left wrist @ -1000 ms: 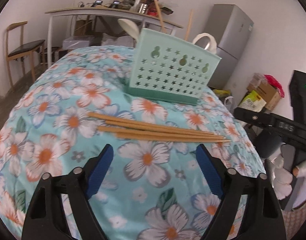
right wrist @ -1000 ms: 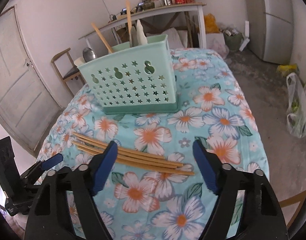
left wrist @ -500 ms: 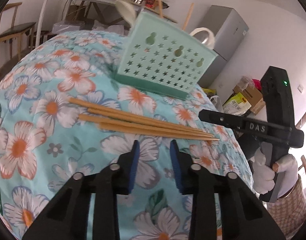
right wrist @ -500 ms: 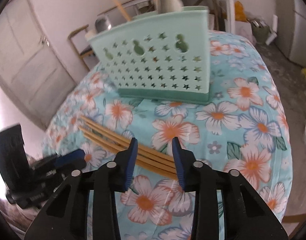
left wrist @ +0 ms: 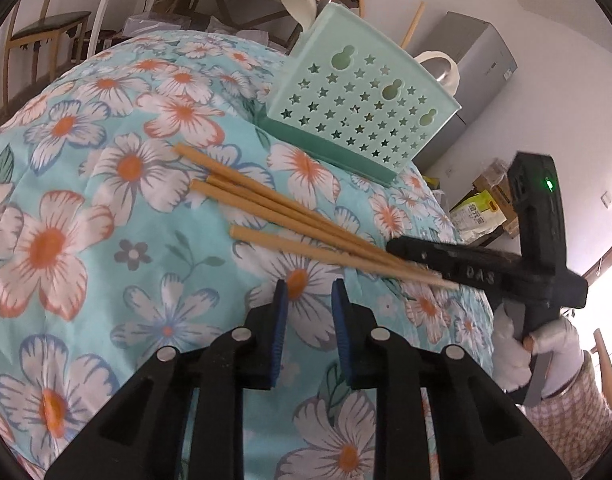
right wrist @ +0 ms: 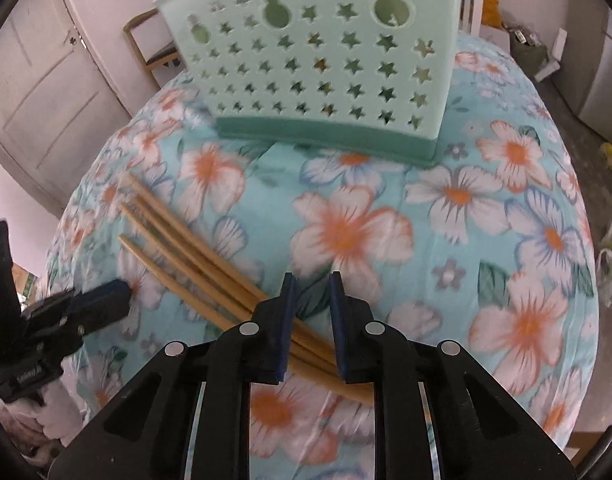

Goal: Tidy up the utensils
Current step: 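Bring the open right tool down onto the chopsticks beside the left tool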

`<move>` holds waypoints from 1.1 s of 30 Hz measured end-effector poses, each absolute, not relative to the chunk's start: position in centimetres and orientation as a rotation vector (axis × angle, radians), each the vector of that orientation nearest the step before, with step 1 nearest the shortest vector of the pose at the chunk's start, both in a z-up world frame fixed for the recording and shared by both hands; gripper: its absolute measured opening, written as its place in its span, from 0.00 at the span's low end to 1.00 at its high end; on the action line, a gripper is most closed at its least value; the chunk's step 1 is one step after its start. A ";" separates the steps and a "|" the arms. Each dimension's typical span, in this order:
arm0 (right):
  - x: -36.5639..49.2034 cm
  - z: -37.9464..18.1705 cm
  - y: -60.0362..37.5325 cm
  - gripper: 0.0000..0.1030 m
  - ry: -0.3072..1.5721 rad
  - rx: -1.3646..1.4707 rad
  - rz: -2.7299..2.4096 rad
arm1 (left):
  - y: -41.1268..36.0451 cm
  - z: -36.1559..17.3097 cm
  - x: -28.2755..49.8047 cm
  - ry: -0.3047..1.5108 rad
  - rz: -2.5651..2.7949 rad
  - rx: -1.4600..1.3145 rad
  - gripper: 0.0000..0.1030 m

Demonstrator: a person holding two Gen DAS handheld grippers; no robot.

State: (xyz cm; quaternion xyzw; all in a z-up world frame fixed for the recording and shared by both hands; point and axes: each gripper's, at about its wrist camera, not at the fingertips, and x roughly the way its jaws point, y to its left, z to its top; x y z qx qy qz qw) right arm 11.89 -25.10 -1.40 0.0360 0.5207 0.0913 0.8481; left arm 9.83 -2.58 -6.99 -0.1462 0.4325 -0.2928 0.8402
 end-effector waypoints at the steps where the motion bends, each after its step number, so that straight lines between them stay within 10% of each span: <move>1: 11.6 -1.3 -24.9 0.17 1.103 0.077 0.195 | -2.5 -6.9 9.8 0.915 -0.618 -0.308 0.21; 33: 7.1 0.0 -21.6 0.21 1.042 -0.122 0.268 | -1.6 -6.8 8.7 0.905 -0.593 -0.267 0.21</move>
